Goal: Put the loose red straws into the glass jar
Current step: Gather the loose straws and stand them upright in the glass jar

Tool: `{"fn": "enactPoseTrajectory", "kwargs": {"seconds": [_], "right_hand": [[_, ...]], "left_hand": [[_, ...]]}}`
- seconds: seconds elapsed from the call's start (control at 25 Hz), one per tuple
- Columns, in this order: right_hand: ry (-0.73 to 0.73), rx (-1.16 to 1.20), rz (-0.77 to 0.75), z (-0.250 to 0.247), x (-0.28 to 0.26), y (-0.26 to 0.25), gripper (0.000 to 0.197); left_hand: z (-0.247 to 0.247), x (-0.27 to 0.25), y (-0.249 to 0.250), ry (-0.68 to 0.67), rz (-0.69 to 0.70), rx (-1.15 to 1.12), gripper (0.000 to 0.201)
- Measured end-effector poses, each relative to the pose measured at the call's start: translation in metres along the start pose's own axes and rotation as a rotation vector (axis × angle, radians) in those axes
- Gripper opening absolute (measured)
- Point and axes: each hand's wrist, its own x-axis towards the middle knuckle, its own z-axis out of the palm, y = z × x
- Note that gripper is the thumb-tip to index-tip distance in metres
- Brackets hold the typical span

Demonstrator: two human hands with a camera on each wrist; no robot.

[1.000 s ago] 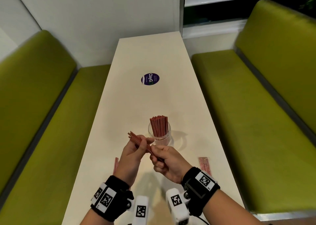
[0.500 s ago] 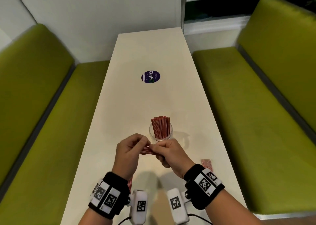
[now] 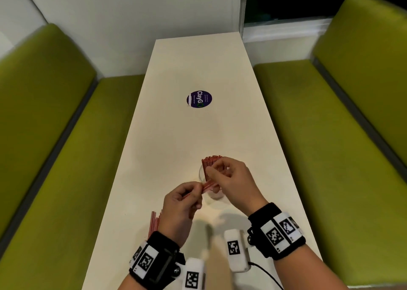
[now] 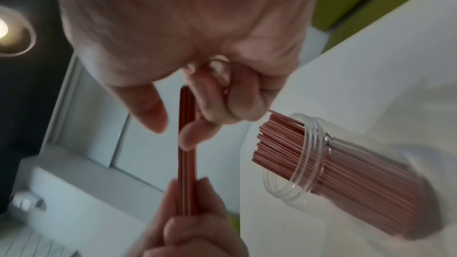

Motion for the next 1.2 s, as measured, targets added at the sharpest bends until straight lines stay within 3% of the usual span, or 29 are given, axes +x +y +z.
{"fn": "enactPoseTrajectory", "kwargs": {"seconds": [0.16,0.36,0.48,0.6,0.8,0.88,1.08,1.2], "right_hand": [[-0.058,0.271,-0.010,-0.002,0.003,0.004,0.017],[0.062,0.262,0.004,0.010,0.005,0.014,0.027],[0.130,0.121,-0.075,0.002,0.011,0.011,0.024],[0.215,-0.098,-0.153,-0.007,0.029,0.015,0.027],[-0.137,-0.754,-0.083,0.010,0.050,0.022,0.036],[-0.156,-0.849,-0.098,0.013,0.052,0.021,0.039],[0.033,-0.735,-0.162,0.011,0.049,0.021,0.039],[0.253,-0.675,-0.351,0.004,0.042,0.035,0.031]], "left_hand": [[0.010,0.010,0.005,0.013,-0.203,-0.303,0.021],[0.025,0.018,0.005,-0.070,-0.240,-0.235,0.023],[0.013,0.026,0.000,0.000,-0.251,-0.061,0.019],[-0.007,0.034,-0.013,0.124,-0.329,-0.027,0.021],[-0.018,0.037,-0.025,0.192,-0.316,0.174,0.017],[-0.017,0.036,-0.023,0.183,-0.305,0.192,0.015],[-0.017,0.031,-0.018,0.172,-0.239,0.265,0.011],[-0.014,0.029,-0.014,0.162,-0.144,0.417,0.008]]}}
